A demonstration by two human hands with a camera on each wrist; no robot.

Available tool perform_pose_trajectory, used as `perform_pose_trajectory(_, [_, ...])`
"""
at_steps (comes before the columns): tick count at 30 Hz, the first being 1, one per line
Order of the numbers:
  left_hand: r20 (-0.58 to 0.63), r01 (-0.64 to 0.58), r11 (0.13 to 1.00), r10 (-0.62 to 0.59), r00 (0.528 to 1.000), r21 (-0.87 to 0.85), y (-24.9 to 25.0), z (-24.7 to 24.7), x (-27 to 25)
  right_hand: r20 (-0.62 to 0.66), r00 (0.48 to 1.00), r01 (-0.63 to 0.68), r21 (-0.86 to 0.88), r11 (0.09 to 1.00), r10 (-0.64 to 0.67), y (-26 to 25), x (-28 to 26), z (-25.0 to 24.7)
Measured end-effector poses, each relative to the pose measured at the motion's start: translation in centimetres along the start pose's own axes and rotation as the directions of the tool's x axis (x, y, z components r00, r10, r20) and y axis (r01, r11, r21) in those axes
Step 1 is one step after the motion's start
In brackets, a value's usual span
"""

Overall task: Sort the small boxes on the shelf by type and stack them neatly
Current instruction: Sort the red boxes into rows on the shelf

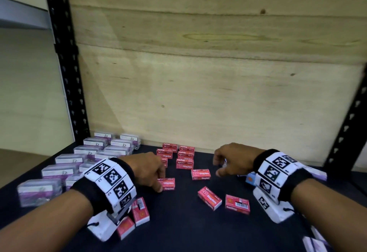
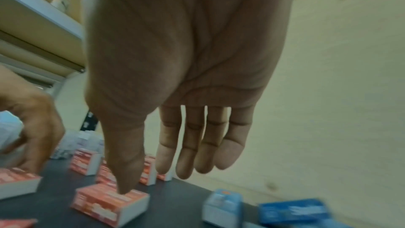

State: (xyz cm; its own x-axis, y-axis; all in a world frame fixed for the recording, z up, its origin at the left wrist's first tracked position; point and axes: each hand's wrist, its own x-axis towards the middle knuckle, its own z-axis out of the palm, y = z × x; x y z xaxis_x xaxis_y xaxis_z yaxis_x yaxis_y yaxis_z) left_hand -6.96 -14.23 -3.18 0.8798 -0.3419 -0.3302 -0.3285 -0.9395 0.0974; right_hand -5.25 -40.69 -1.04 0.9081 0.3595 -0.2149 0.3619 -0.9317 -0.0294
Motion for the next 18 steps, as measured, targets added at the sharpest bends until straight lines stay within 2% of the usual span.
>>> perform_pose_trajectory(7, [-0.032,-0.009,0.995,0.006,0.999,-0.098,-1.4,0.1,-0.1,0.104,0.995,-0.002,-0.050,0.999,0.007,-2.8,2.1,1.0])
perform_pose_trajectory(15, [-0.075,-0.043,0.994,0.036,0.997,-0.102,-2.5,-0.1,0.1,0.114,0.992,-0.049,-0.018,0.999,0.051,-2.7,2.6,1.3])
perform_pose_trajectory(18, [-0.098,-0.027,0.999,0.025,0.995,-0.020,-2.8,-0.4,0.2,0.109,0.994,-0.031,0.004,1.000,0.030,-3.1,2.7,1.1])
